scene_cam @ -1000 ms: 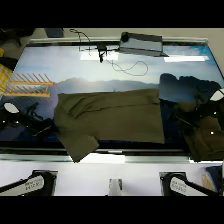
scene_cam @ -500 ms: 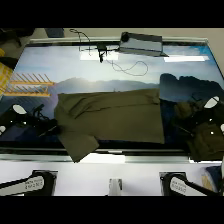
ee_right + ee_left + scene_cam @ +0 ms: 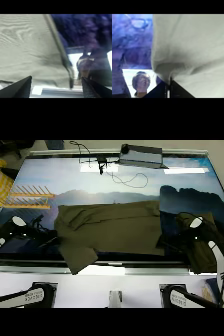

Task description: Fold the shirts.

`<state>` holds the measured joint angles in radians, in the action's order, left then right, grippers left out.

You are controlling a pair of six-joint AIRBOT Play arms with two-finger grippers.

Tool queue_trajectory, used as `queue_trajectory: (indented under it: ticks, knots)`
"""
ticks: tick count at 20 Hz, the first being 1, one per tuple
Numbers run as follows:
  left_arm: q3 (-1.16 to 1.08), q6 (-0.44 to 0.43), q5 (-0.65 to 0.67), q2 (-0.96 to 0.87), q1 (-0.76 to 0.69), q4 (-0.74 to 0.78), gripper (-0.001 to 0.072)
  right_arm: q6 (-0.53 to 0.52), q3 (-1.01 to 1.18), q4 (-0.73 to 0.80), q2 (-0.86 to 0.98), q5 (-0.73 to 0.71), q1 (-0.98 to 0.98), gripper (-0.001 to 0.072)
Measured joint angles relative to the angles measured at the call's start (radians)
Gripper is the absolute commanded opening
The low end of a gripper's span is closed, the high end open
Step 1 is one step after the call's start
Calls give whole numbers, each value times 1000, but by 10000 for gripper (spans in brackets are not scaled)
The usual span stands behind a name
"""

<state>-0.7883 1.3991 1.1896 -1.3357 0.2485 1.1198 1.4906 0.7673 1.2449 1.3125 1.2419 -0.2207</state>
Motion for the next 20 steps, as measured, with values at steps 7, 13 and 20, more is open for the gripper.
queue_trajectory:
  ticks: [7,13,20]
  knots:
    - [0,0,22,59,0,-9,34,24,-19,-113,57,-30,35,30]
    - [-92,-19,38,198,0,-18,33,-18,80,-150,9,-5,40,24]
    - [-711,-1,-148,484,0,-29,34,-77,677,-138,-327,-104,39,25]
